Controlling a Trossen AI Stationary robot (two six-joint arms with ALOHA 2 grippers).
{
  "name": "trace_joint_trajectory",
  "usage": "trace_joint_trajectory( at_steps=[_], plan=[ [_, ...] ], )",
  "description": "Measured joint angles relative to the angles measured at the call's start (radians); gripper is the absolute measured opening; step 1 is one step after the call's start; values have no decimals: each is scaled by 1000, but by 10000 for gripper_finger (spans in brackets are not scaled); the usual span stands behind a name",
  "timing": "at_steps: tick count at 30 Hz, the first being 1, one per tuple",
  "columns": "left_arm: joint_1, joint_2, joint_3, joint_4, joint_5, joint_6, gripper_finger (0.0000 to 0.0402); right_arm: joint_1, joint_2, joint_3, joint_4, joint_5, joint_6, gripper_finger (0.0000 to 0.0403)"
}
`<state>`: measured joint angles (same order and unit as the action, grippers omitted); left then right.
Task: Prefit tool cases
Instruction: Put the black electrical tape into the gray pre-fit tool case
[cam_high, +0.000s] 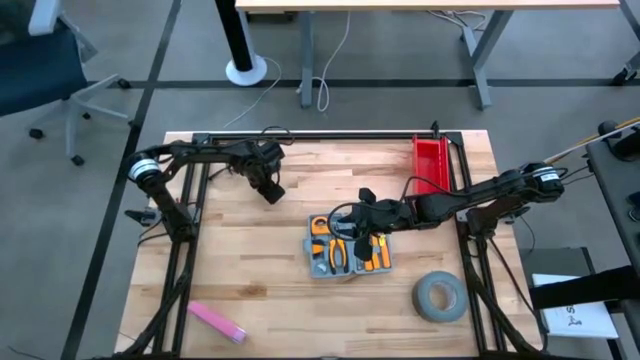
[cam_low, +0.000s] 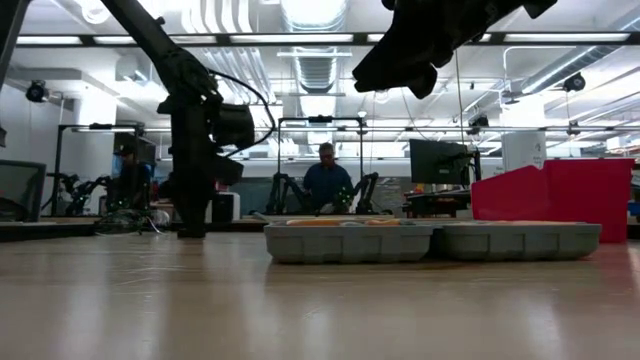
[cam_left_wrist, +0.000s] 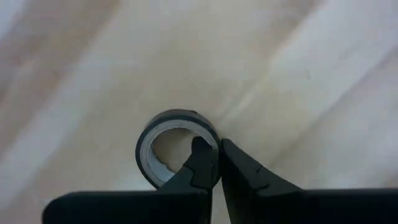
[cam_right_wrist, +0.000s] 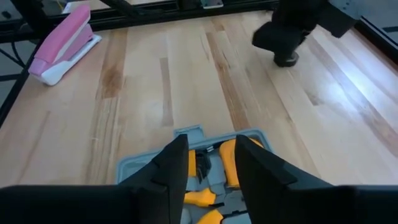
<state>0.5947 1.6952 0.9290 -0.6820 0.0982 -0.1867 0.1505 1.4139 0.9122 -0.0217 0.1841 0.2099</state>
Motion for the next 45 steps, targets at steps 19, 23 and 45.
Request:
trace_joint_trajectory(
  at_steps=[19,23,45],
  plan=[
    [-425,-160,106,81,256,-155,8,-1,-177,-51,-288,212,139,98],
    [-568,-142,180,200,233,-211,8,-2,-248,-89,-290,252,162,104],
    [-749,313,596,-61,155,-215,8,50,-281,-115,-366,262,288,75]
  ],
)
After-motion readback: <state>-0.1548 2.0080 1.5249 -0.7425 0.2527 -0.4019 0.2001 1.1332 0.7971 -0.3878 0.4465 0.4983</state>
